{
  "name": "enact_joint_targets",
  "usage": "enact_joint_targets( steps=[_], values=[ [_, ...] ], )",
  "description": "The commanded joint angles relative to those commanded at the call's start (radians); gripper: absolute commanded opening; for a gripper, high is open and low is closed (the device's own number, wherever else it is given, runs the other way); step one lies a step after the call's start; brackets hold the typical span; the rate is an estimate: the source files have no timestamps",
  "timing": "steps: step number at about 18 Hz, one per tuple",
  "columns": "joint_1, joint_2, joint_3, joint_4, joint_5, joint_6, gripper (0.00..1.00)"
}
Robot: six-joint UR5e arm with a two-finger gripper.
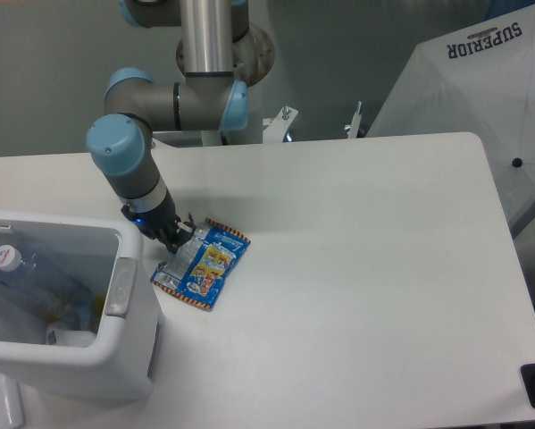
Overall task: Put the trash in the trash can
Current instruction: 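Lower and close the gripper on the wrapper's edge, then lift the wrapper and carry it over the trash bin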
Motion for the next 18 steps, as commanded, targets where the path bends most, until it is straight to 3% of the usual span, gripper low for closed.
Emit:
enact_joint_targets(
  steps=[5, 10, 14, 18],
  values=[
    [0.150, 0.118, 0.037, -0.026, -0.101, 0.060, 0.03],
    [0.301, 0.207, 0.139, -0.048, -0.279, 0.048, 0.03],
    [0.385, 0.249, 0.244, -0.046, -0.417, -0.081, 0.03],
    [0.396, 0.252, 0.350, -0.035, -0.472, -0.227, 0.03]
  ],
)
